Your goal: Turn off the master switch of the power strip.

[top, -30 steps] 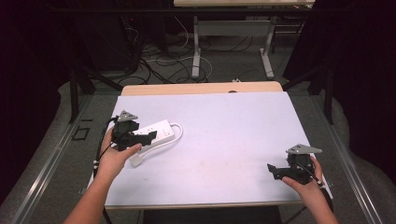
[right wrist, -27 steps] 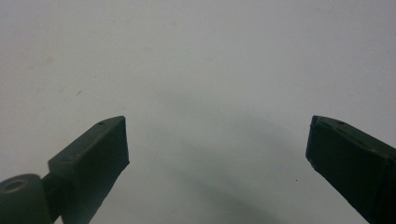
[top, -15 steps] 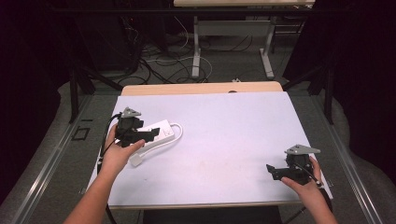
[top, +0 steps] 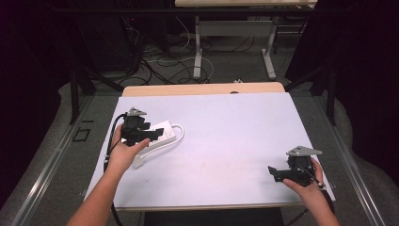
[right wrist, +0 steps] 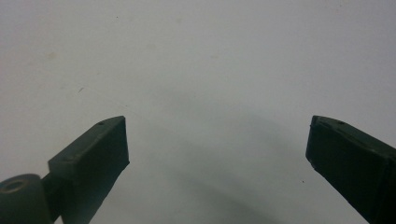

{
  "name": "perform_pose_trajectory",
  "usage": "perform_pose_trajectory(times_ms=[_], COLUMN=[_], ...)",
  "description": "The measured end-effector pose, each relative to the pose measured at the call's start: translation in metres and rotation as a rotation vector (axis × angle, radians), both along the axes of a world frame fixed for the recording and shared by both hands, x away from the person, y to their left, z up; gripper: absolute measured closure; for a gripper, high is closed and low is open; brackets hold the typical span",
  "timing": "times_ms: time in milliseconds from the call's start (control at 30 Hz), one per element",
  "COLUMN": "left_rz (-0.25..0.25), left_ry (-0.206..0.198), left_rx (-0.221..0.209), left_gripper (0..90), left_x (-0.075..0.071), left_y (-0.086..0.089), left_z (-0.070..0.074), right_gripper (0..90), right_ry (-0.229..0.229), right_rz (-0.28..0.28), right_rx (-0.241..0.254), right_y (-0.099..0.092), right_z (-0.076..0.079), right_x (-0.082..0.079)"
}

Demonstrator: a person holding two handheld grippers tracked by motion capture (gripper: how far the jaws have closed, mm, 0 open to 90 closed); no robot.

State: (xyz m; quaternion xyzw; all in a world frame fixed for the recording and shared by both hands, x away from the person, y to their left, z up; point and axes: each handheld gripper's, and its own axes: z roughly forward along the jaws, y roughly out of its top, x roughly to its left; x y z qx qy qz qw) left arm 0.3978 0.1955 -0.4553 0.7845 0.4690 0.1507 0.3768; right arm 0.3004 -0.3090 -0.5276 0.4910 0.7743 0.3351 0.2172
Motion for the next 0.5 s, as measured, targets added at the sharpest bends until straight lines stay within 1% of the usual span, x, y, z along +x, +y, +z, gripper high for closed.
perform_pose_trajectory(times_ms=[33,67,100,133,167,200,233,300,367,467,500], left_rz=[0.001,-0.001,-0.017,-0.011,-0.015,-0.023,-0.020,-0.030,-0.025,-0.030,-0.029], left_ry=[0.004,0.008,0.008,0.019,0.023,0.019,0.032,0.040,0.045,0.056,0.061], left_rx=[0.004,-0.001,0.013,0.016,0.020,0.019,0.017,0.025,0.019,0.033,0.030], left_gripper=[37.0,39.1,39.1,42.2,43.2,43.2,45.1,48.4,49.7,53.4,55.0], left_x=[0.001,0.001,0.002,0.003,0.004,0.005,0.005,0.007,0.009,0.011,0.012], left_y=[-0.001,-0.002,-0.002,-0.003,-0.004,-0.005,-0.006,-0.009,-0.012,-0.016,-0.018], left_z=[0.000,-0.001,-0.002,-0.002,-0.003,-0.004,-0.005,-0.006,-0.008,-0.011,-0.012], right_gripper=[5.5,5.5,5.5,5.5,5.5,5.5,5.5,5.5,5.5,5.5,5.5], right_ry=[0.000,0.001,0.001,0.000,0.003,0.003,0.004,0.001,0.001,0.003,0.007], right_rz=[0.000,0.003,0.003,0.005,0.003,0.003,0.002,0.004,0.004,0.005,0.001], right_rx=[0.000,-0.001,-0.001,-0.002,0.000,0.000,0.000,-0.005,-0.006,-0.005,-0.003], right_y=[0.000,0.001,0.001,0.001,0.001,0.001,0.001,0.001,0.001,0.001,0.001], right_z=[0.000,0.000,0.000,0.000,0.000,0.000,-0.001,-0.001,-0.001,-0.001,-0.002], right_x=[0.000,0.000,0.000,0.000,0.000,0.000,0.000,0.000,0.000,0.000,0.000])
